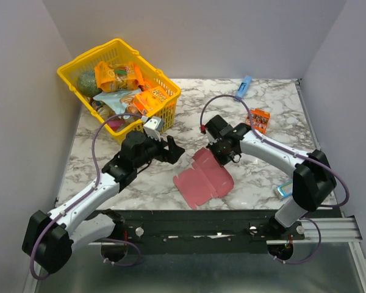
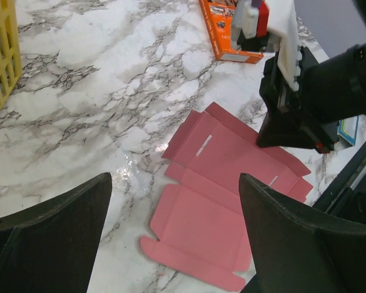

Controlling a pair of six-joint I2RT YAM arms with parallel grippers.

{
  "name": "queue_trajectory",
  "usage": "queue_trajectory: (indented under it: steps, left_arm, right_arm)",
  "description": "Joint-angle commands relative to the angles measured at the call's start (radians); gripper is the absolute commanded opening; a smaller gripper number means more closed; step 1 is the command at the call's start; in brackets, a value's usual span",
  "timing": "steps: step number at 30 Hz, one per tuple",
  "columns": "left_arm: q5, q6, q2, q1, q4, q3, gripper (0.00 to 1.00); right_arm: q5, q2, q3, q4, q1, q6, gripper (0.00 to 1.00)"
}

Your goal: Fold the paper box

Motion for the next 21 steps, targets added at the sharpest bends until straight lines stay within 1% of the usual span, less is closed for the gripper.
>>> queue_trajectory:
  steps: [1, 5, 12, 15, 16, 17, 19, 21]
  left_arm:
    - [-0.069, -0.007, 0.063, -0.01, 0.161, -0.032, 0.92]
    - [-0.095, 0.008, 0.124, -0.01, 0.196, -0.033, 0.89]
    - [-0.086, -0.019, 0.202, -0.01, 0.276, -0.076, 0.84]
    - [-0.038, -0.001, 0.193, -0.01, 0.328, -0.101, 0.84]
    - [-0.031, -0.001, 0.193, -0.01, 0.339, -0.107, 0.84]
    - [-0.032, -0.001, 0.192, -0.01, 0.336, -0.102, 0.84]
    - [-0.032, -0.019, 0.193, -0.01, 0.325, -0.09, 0.84]
    - [-0.017, -0.054, 0.198, -0.012, 0.349, -0.087, 0.81]
  right_arm:
    - [0.259, 0.033, -0.026, 0.084, 0.063, 0.022, 0.01]
    - [0.353, 0.026, -0.07, 0.184, 0.118, 0.008, 0.01]
    - [0.431, 0.05, -0.106, 0.285, 0.161, 0.016, 0.01]
    - [0.416, 0.029, -0.157, 0.359, 0.167, -0.006, 0.01]
    - [0.408, 0.015, -0.177, 0.409, 0.17, -0.018, 0.01]
    - [0.38, -0.022, -0.192, 0.43, 0.17, -0.044, 0.01]
    - [0.352, -0.059, -0.224, 0.466, 0.17, -0.067, 0.01]
    - [0.316, -0.102, -0.24, 0.479, 0.17, -0.098, 0.01]
